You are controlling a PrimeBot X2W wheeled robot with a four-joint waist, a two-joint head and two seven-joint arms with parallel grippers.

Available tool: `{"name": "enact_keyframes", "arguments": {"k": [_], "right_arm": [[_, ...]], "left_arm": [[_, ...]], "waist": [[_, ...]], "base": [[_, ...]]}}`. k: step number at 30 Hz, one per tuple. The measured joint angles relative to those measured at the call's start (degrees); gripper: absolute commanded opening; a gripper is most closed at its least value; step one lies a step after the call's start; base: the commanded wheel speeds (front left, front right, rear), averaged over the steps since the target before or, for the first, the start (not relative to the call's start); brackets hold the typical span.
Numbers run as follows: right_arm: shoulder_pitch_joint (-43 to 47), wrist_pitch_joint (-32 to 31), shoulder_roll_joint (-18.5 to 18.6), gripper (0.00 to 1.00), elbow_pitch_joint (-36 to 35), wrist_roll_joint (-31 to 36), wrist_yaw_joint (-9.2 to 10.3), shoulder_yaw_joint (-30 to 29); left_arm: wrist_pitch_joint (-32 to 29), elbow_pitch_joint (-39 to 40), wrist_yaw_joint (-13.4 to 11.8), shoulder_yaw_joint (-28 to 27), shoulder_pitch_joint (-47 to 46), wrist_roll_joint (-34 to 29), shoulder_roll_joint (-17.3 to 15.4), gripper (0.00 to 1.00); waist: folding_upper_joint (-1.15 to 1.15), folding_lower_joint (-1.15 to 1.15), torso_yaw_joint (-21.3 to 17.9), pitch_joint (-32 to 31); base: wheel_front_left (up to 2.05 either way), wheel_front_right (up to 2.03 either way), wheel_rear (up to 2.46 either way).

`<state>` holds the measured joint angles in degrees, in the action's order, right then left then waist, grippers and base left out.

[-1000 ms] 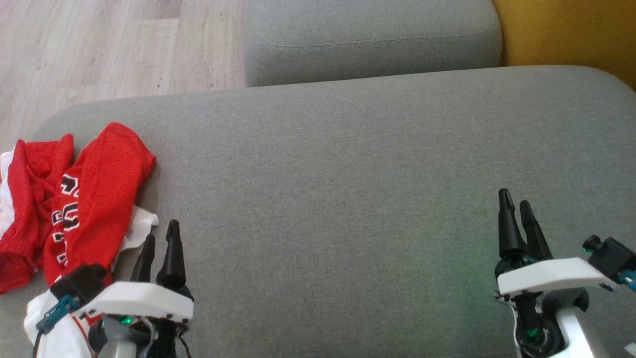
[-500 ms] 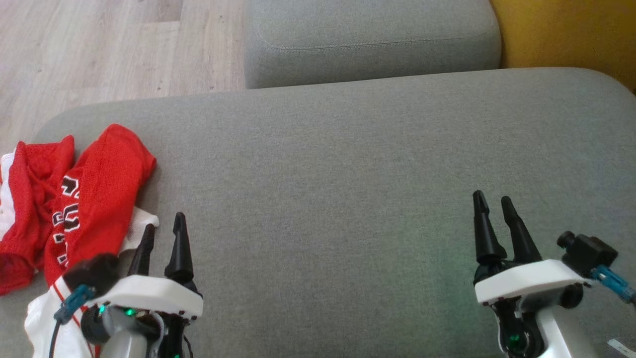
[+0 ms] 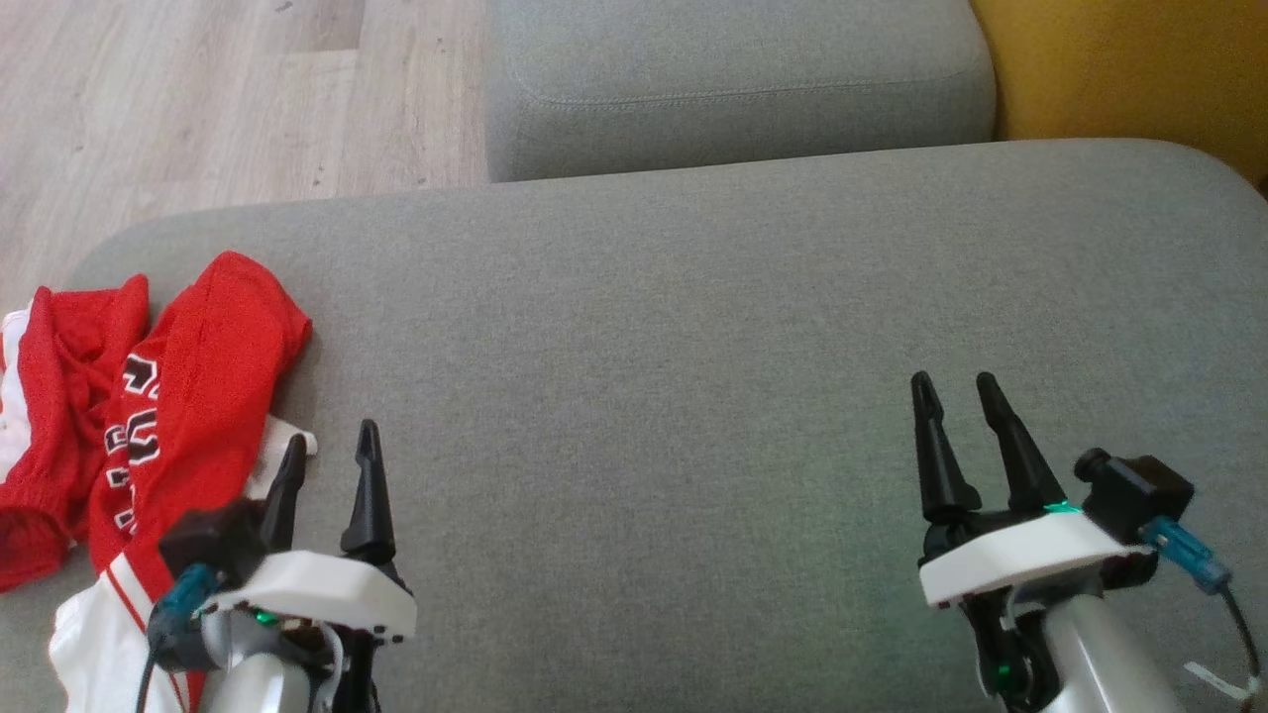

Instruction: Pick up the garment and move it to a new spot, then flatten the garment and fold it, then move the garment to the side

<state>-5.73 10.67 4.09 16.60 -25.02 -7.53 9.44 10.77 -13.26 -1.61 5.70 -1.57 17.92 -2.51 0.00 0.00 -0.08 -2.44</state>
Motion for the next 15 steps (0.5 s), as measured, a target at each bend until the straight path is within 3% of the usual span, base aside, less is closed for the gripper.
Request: {"name": "enact_keyframes", "arguments": {"k": [15], "right_arm": [[-1.0,2.5,0.0,1.0,1.3,9.0,0.0,1.4]], "left_arm": [[2.5,0.3,-1.3,1.2,0.0,-10.4,-0.1,1.0]], "waist": [[0.0,0.0,-0.2,-0.4]], "base": [[0.0,0.0,0.0]]}}
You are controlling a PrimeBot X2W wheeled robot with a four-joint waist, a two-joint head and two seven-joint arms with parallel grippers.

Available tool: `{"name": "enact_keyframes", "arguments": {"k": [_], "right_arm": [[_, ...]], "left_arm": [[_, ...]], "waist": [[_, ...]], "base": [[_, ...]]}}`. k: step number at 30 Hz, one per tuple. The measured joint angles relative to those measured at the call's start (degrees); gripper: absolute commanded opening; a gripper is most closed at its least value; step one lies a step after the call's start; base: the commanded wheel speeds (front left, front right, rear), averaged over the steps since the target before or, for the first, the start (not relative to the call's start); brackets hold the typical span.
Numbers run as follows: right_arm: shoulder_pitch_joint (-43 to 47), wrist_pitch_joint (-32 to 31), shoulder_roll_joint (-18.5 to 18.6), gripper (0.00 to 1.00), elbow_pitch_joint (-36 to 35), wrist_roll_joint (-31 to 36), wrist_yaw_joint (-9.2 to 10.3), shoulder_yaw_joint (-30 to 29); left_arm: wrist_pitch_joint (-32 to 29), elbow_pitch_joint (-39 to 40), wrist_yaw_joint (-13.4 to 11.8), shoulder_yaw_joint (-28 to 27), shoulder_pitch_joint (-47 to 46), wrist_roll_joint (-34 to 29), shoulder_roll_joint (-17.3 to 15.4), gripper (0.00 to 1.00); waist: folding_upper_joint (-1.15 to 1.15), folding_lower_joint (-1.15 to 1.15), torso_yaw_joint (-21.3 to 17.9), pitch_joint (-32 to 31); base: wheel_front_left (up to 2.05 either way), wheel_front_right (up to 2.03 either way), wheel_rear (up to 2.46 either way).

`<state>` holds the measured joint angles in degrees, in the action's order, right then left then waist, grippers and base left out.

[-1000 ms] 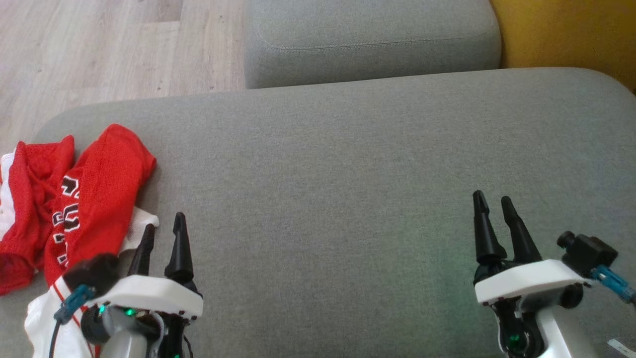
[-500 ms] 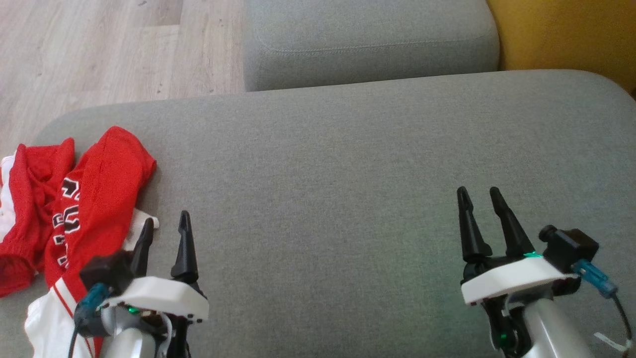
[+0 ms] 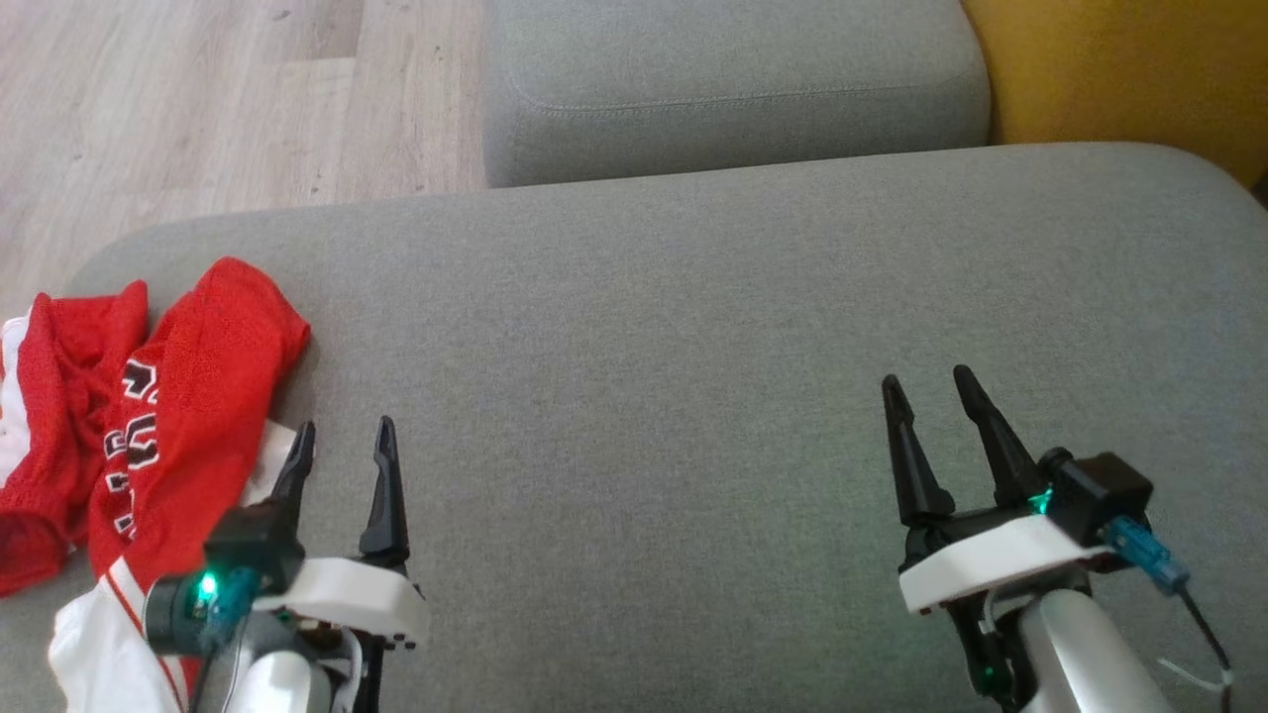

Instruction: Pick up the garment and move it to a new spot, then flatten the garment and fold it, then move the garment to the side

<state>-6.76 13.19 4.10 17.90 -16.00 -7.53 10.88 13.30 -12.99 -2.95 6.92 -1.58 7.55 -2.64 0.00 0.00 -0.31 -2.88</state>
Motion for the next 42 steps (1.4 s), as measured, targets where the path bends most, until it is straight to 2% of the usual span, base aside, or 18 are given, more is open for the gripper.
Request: {"name": "enact_keyframes", "arguments": {"k": [8,29,35,42], "right_arm": [[-0.8,1.2,0.0,1.0,0.2,4.4,0.0,0.9],[-1.0,1.2,0.0,1.0,0.3,4.4,0.0,0.4],[-0.9,1.2,0.1,1.0,-0.6,3.6,0.0,0.5],[-0.8,1.2,0.2,1.0,-0.6,0.7,0.0,4.1]], "left_arm": [[0.9,0.2,-0.4,0.5,0.0,-5.1,0.0,1.0],[0.9,0.4,-0.4,0.5,-0.1,-5.4,0.0,1.0],[1.0,-0.3,-0.4,0.2,-0.3,-5.4,0.0,1.0],[1.0,-0.9,-0.3,-0.6,-1.3,-4.7,-0.1,1.0]], "waist": [[0.0,0.0,-0.1,-0.3],[0.0,0.0,0.6,-0.3],[0.0,0.0,2.9,-0.4],[0.0,0.0,8.3,-0.5]], "base": [[0.0,0.0,0.0],[0.0,0.0,0.0],[0.0,0.0,0.0],[0.0,0.0,0.0]]}}
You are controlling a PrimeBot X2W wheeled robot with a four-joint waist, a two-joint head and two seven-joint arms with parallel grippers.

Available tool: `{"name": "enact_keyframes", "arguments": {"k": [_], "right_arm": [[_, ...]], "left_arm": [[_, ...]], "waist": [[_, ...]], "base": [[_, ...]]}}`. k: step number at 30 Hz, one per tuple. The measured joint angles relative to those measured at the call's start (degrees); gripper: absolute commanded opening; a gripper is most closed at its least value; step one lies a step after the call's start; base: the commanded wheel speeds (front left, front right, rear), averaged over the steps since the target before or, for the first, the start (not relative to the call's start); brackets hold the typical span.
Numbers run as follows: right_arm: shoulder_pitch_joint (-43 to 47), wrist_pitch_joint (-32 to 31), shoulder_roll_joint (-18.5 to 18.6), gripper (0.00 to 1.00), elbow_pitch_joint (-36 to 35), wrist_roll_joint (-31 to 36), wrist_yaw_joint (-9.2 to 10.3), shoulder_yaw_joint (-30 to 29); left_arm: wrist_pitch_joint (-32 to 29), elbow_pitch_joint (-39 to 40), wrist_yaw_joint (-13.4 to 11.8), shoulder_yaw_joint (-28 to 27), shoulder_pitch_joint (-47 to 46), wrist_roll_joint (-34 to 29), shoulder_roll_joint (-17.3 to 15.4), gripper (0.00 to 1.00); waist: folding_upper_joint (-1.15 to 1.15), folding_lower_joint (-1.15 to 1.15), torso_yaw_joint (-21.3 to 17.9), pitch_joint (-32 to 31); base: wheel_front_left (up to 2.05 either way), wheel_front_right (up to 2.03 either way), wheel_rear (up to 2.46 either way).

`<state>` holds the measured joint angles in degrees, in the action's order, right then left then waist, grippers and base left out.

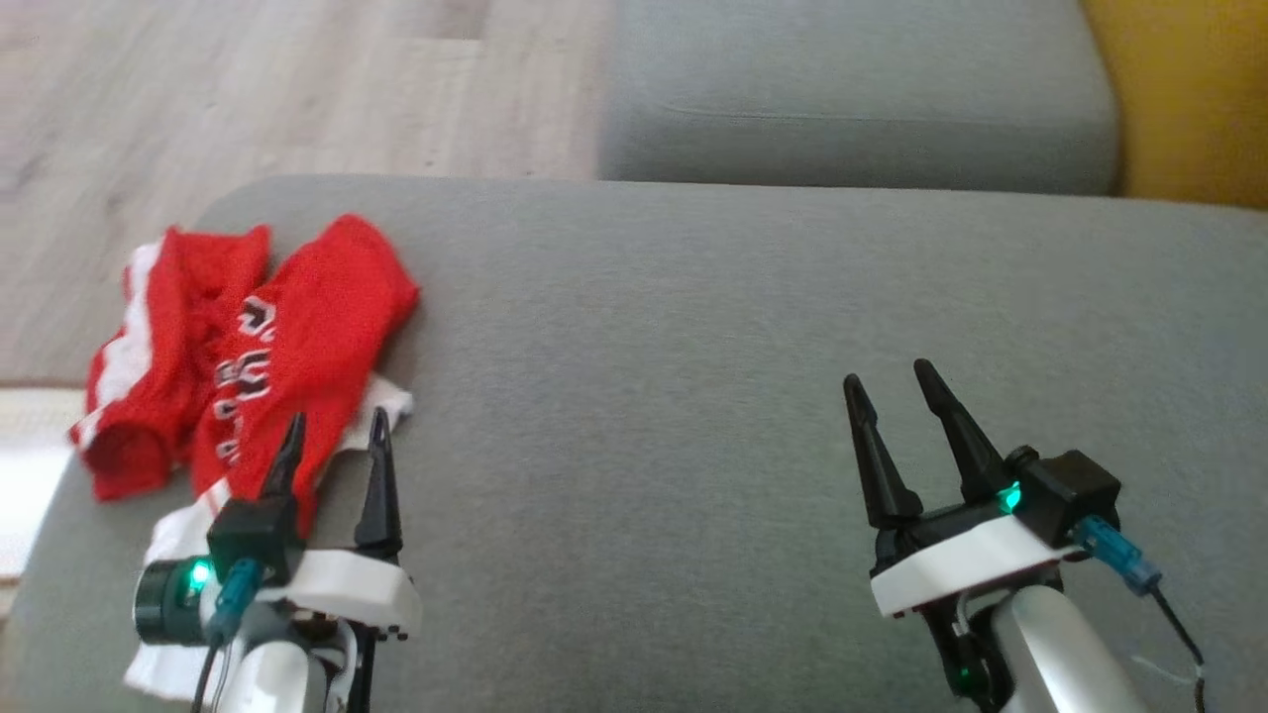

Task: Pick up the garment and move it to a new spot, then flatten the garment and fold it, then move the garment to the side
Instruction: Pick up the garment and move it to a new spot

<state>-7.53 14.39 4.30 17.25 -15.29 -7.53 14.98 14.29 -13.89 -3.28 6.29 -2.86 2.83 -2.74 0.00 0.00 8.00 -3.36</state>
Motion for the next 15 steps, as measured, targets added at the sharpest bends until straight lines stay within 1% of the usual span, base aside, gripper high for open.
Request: {"name": "enact_keyframes", "arguments": {"k": [3,4,12,15], "right_arm": [[0.0,0.0,0.1,1.0,0.0,-0.9,0.0,0.8],[0.0,0.0,0.1,1.0,0.0,-1.4,0.0,1.4],[0.0,0.0,0.1,1.0,-0.4,-2.9,0.0,2.8],[0.0,0.0,0.1,1.0,-0.5,-2.9,0.0,3.0]], "left_arm": [[0.0,-0.6,0.1,-1.0,0.0,0.5,0.0,1.0],[0.0,-0.6,0.2,-1.4,0.0,0.5,-0.2,1.0],[0.0,-0.6,0.8,-2.0,0.1,0.5,-0.6,1.0],[0.0,-0.7,0.8,-2.4,0.2,0.5,-0.7,1.0]], "waist": [[0.0,0.0,3.0,0.0],[0.0,0.0,5.1,-0.1],[0.0,0.0,14.0,-0.2],[0.0,0.0,16.0,-0.2]], "base": [[0.0,0.0,0.0],[0.0,0.0,0.0],[0.0,0.0,0.0],[0.0,0.0,0.0]]}}
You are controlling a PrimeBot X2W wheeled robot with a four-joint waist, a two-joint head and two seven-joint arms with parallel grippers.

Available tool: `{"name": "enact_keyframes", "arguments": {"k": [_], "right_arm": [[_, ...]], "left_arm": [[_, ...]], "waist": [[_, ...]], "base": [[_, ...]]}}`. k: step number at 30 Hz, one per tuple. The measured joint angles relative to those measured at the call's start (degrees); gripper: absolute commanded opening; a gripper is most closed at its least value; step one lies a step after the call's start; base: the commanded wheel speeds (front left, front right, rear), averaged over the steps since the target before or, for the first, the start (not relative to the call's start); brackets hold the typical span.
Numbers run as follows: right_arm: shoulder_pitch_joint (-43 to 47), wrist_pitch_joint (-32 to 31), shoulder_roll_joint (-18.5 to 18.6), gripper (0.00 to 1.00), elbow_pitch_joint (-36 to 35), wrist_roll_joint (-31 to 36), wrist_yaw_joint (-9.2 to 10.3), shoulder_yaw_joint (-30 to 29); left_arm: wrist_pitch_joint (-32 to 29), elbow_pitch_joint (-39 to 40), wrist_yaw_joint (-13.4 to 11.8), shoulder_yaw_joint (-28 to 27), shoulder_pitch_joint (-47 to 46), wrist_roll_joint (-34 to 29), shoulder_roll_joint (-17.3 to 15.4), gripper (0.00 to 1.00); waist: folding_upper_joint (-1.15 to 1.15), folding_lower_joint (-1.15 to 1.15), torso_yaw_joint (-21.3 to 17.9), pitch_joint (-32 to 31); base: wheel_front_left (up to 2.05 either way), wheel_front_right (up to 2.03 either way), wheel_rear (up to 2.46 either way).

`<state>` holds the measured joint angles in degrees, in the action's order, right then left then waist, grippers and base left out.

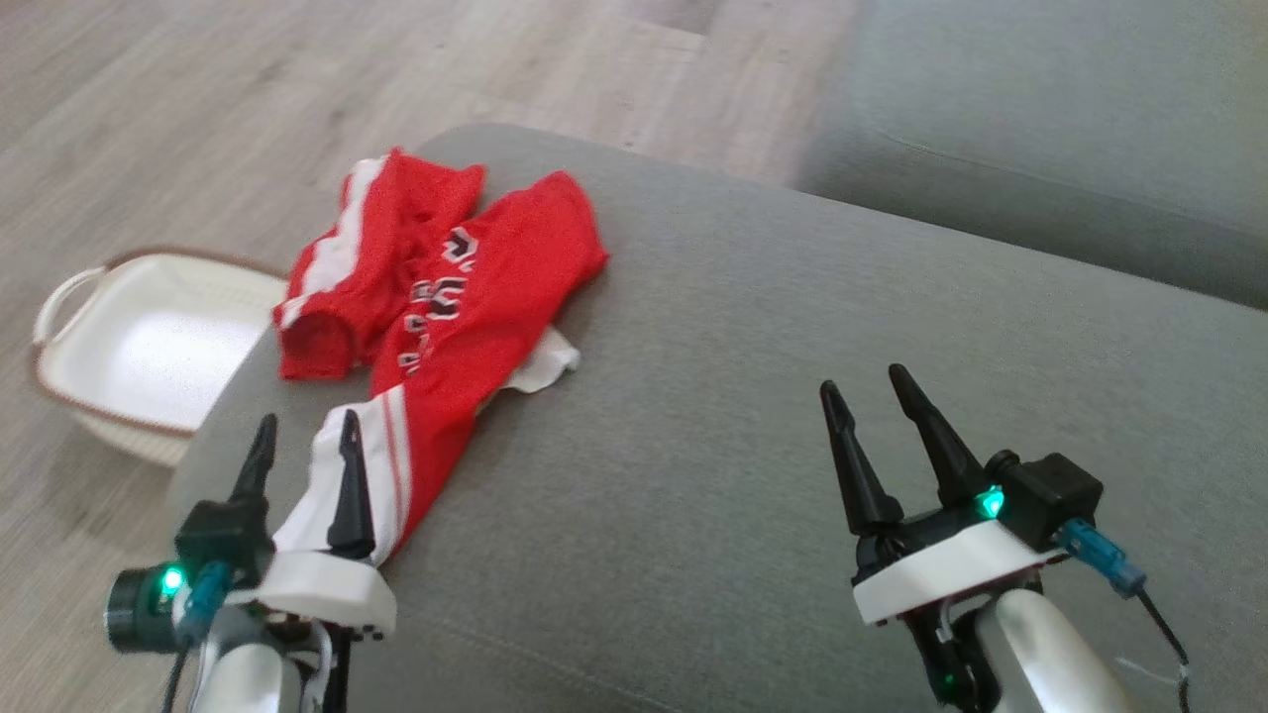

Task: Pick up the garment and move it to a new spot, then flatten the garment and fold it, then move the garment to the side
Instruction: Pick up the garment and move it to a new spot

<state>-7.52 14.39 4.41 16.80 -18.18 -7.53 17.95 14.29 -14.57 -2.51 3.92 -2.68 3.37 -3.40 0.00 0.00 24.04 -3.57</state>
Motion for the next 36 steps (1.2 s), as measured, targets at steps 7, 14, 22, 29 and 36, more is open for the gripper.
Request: {"name": "enact_keyframes", "arguments": {"k": [7,14,22,29,36], "right_arm": [[-0.3,0.0,0.0,1.0,0.0,-0.6,0.0,1.7],[-0.6,0.0,0.4,1.0,0.1,-1.0,0.0,2.0],[-0.6,0.0,0.8,1.0,-0.6,-1.4,0.0,1.7],[-0.8,0.0,2.2,1.0,-1.4,-1.4,0.0,1.9],[-5.1,0.0,3.7,1.0,-1.8,-1.4,0.0,2.9]], "left_arm": [[0.0,0.7,0.0,-1.3,0.3,0.5,-0.1,1.0],[0.0,1.2,0.6,-2.5,0.2,1.9,-0.1,1.0],[-1.1,-0.5,3.5,-3.5,-3.6,4.5,-2.2,1.0],[-12.1,-2.4,7.2,-3.9,-18.6,8.4,-5.3,1.0],[-28.8,-18.9,9.6,-0.4,-35.0,13.6,-9.5,1.0]], "waist": [[0.0,0.0,4.0,0.9],[0.0,0.0,4.0,0.9],[0.0,0.0,1.5,0.9],[0.0,0.0,-2.3,3.6],[0.0,0.01,-7.4,8.1]], "base": [[0.0,0.0,0.0],[0.0,0.0,0.0],[0.0,0.0,0.0],[0.0,0.0,0.0],[0.0,0.0,0.0]]}}
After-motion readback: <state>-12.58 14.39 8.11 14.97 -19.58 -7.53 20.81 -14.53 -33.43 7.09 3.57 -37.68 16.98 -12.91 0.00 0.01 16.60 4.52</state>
